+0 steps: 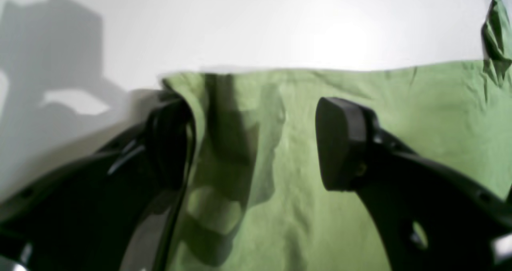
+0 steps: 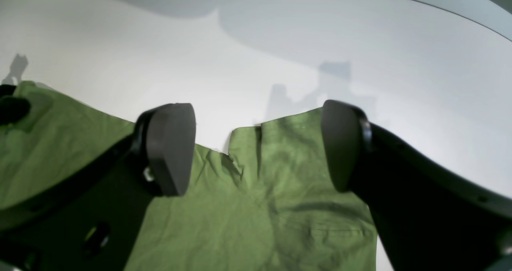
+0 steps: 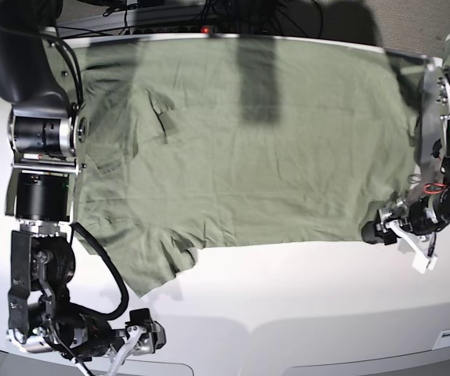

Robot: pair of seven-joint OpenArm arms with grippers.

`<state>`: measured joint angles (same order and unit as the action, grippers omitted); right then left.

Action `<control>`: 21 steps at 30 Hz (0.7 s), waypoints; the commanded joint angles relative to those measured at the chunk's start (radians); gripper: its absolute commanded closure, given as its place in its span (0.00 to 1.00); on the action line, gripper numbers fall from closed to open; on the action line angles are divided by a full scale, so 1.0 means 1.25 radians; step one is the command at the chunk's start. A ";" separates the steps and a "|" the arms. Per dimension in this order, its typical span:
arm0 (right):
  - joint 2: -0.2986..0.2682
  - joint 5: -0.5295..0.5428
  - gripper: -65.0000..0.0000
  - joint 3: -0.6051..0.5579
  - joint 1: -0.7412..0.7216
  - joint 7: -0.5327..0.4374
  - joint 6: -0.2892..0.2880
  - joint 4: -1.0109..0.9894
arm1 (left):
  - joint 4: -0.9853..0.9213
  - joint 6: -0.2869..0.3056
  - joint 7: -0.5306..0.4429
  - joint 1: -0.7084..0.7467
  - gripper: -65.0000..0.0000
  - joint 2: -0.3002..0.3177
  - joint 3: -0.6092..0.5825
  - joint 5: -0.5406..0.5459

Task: Fold the T-shirt properly
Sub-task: 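Close the left gripper on the shirt's hem corner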

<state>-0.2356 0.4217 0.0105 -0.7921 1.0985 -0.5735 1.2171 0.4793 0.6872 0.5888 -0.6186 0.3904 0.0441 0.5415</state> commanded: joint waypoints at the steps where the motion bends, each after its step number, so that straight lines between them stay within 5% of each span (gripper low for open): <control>1: -0.005 0.007 0.27 0.002 -0.033 -0.012 -0.002 0.012 | 0.009 0.009 -0.014 -0.026 0.30 0.010 0.002 0.014; 21: -0.005 0.005 0.27 0.002 -0.033 -0.007 -0.002 0.012 | 0.009 0.009 -0.032 -0.026 0.31 0.043 0.002 0.050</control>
<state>-0.2356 0.4191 0.0105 -0.7921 1.1034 -0.5739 1.2171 0.4793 0.6872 0.5690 -0.6182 0.4286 0.0441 0.5846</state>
